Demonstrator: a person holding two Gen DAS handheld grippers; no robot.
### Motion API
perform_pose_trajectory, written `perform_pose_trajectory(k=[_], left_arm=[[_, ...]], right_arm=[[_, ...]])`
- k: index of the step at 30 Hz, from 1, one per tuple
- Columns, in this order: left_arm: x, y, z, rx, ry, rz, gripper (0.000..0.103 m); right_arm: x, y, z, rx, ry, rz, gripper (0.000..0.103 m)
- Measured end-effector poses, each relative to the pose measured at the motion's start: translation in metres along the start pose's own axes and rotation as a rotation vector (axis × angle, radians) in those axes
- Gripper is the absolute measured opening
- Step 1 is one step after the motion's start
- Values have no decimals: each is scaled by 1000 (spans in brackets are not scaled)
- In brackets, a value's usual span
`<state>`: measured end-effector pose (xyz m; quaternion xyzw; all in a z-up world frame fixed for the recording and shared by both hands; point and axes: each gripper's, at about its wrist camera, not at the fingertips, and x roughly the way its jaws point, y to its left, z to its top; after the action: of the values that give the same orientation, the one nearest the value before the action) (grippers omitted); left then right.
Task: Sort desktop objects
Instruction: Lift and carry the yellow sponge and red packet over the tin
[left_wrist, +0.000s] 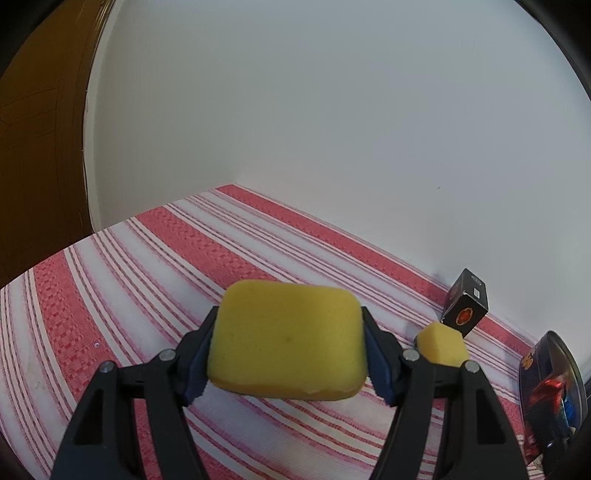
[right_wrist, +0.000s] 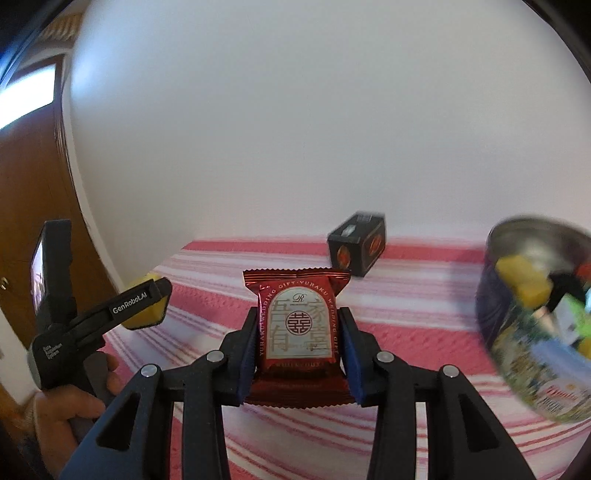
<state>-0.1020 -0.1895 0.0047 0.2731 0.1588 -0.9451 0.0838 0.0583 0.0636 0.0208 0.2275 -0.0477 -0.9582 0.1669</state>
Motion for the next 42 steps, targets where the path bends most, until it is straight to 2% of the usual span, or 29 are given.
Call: perform_pose_trajectory(k=[3,6,29,42], left_arm=[[0,-1,0,7,-2,-1,70],[-1,-2,0,10,0,-2,70],[-2,-6,-1,23,-10,-9,70],[-15,-22,-5,88,-61,-65,70]], right_arm=[[-8,6,1,-59,-48,-31,43],[-9,9,2,-78,-52,-29,43],[-7,11,1,-76,-58,-39,43],[-27,6,-2,-102,-83,-62,43]])
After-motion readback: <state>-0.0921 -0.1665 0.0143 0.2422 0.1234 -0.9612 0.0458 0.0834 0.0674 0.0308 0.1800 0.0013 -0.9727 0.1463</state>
